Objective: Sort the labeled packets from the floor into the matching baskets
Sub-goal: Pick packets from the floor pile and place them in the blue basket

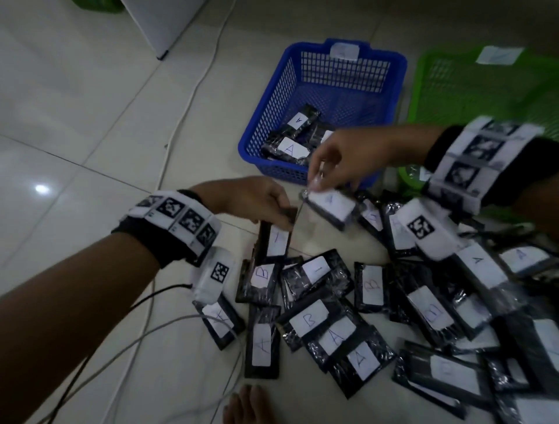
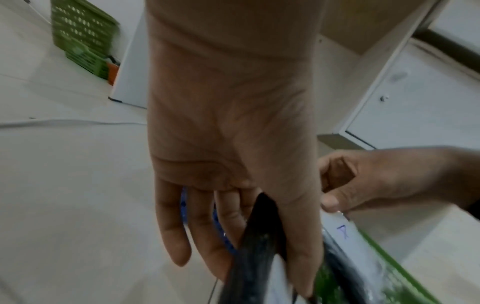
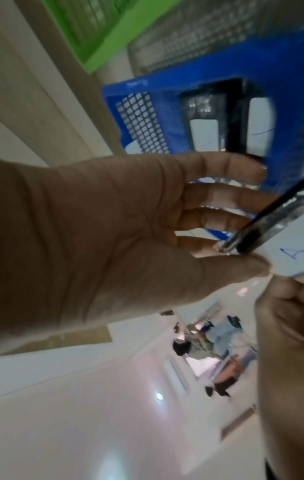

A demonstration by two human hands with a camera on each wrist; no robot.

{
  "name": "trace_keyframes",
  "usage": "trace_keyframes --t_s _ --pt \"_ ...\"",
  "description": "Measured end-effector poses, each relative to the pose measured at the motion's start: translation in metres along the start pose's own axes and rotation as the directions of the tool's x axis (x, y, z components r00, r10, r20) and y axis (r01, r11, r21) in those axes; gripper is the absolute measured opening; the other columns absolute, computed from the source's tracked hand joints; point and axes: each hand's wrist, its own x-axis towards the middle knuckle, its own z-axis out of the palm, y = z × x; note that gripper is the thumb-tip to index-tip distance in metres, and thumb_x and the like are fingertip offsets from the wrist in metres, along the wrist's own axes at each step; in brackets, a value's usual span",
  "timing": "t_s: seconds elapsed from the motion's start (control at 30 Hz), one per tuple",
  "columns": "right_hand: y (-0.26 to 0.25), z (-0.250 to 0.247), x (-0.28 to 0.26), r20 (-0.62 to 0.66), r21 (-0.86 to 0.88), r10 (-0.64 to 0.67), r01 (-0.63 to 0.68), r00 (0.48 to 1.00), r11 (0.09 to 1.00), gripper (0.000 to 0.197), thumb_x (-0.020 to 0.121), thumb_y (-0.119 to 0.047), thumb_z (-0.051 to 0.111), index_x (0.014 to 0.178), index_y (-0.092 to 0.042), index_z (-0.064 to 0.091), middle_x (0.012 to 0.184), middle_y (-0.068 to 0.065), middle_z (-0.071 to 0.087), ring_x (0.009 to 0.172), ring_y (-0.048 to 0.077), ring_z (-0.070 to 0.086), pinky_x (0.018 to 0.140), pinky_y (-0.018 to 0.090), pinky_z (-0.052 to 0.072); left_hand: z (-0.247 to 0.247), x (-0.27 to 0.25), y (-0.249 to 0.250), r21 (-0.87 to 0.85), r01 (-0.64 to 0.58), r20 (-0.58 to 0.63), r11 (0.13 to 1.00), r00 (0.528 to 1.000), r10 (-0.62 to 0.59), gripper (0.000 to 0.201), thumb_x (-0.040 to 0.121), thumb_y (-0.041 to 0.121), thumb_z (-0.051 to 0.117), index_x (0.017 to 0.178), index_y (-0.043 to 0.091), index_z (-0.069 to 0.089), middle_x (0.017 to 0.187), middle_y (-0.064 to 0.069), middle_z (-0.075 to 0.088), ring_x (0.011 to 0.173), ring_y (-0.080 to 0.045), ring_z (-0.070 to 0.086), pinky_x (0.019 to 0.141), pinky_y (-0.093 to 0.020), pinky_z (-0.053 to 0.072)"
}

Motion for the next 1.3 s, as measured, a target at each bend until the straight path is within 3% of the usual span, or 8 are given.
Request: trace_keyframes --t_s 0.17,0.27,0.43,0.53,0.8,1.0,1.17,1.3 --pt "0.011 -0.043 0.004 -0.419 0.281 0.107 0.017 0.902 0.960 0.026 0.081 -0.027 0.077 0.098 -0.009 0.068 0.089 0.008 0.073 0.073 0.015 0.072 0.072 0.036 0.061 -0.041 -0.004 0.016 -0.375 -0.092 -0.254 0.923 0.967 -0.007 0.018 0.093 0.031 0.067 0.109 0.021 0.070 0.105 -0.005 0.075 0.097 -0.020 0.071 0.083 -0.033 0.060" --pt "0.027 -0.046 0.014 -0.583 0.417 0.236 0.037 0.778 0.908 0.027 0.082 -0.023 0.077 0.099 -0.005 0.065 0.088 0.013 0.073 0.072 0.017 0.072 0.070 0.035 0.062 -0.053 0.013 0.016 -0.568 -0.212 -0.508 0.796 0.850 -0.137 0.019 0.090 0.024 0.074 0.109 0.022 0.070 0.103 -0.006 0.076 0.085 -0.015 0.073 0.071 -0.029 0.062" --pt "0.056 -0.053 0.034 -0.720 0.357 0.303 -0.041 0.625 0.933 0.015 0.081 -0.024 0.077 0.084 -0.015 0.065 0.093 0.005 0.069 0.078 0.020 0.071 0.074 0.041 0.061 -0.065 0.059 -0.007 -0.335 -0.208 -0.729 0.919 0.675 -0.113 0.024 0.093 0.014 0.067 0.118 0.013 0.065 0.092 -0.010 0.072 0.080 -0.018 0.069 0.078 -0.037 0.060" --pt "0.063 -0.060 0.044 -0.700 0.103 0.162 -0.126 0.696 0.987 0.016 0.084 -0.023 0.074 0.095 -0.011 0.073 0.097 0.002 0.068 0.085 0.012 0.063 0.088 0.037 0.055 -0.070 0.086 -0.012 -0.093 -0.089 -0.801 0.992 0.598 -0.022 0.030 0.096 0.013 0.060 0.126 0.013 0.063 0.115 -0.010 0.070 0.106 -0.024 0.065 0.090 -0.027 0.048" --pt "0.072 -0.035 0.063 -0.619 -0.153 0.008 -0.131 0.785 0.980 0.019 0.084 -0.018 0.072 0.098 -0.007 0.075 0.101 0.008 0.072 0.092 0.018 0.064 0.083 0.026 0.049 -0.062 0.115 0.002 0.064 -0.111 -0.742 0.992 0.660 0.122 0.044 0.091 0.013 0.065 0.135 0.010 0.059 0.132 -0.009 0.063 0.122 -0.023 0.058 0.102 -0.022 0.039" --pt "0.056 -0.019 0.038 -0.605 -0.413 -0.300 0.032 0.738 0.910 0.011 0.081 -0.011 0.064 0.088 -0.005 0.071 0.085 0.010 0.070 0.079 0.023 0.062 0.073 0.036 0.052 -0.031 0.078 0.001 0.232 -0.212 -0.834 0.949 0.459 0.307 0.022 0.083 0.027 0.063 0.104 0.031 0.065 0.100 0.013 0.068 0.096 -0.012 0.061 0.083 -0.025 0.047" --pt "0.025 0.025 0.024 -0.423 -0.447 -0.431 0.230 0.797 0.865 0.007 0.076 -0.014 0.063 0.078 -0.015 0.069 0.073 0.000 0.068 0.068 0.014 0.060 0.065 0.031 0.049 0.000 0.046 -0.016 0.289 -0.286 -0.766 0.913 0.503 0.400 0.005 0.082 0.021 0.067 0.086 0.021 0.068 0.087 0.012 0.064 0.073 0.002 0.054 0.069 -0.017 0.045" --pt "0.021 0.071 0.023 -0.100 -0.375 -0.367 0.307 0.925 0.875 0.008 0.079 -0.013 0.068 0.083 -0.017 0.073 0.075 -0.009 0.067 0.066 0.000 0.056 0.067 0.018 0.049 0.013 0.026 -0.030 0.396 -0.145 -0.309 0.907 0.909 0.280 0.017 0.087 0.022 0.065 0.102 0.030 0.068 0.094 0.014 0.062 0.082 0.001 0.055 0.081 -0.029 0.046"
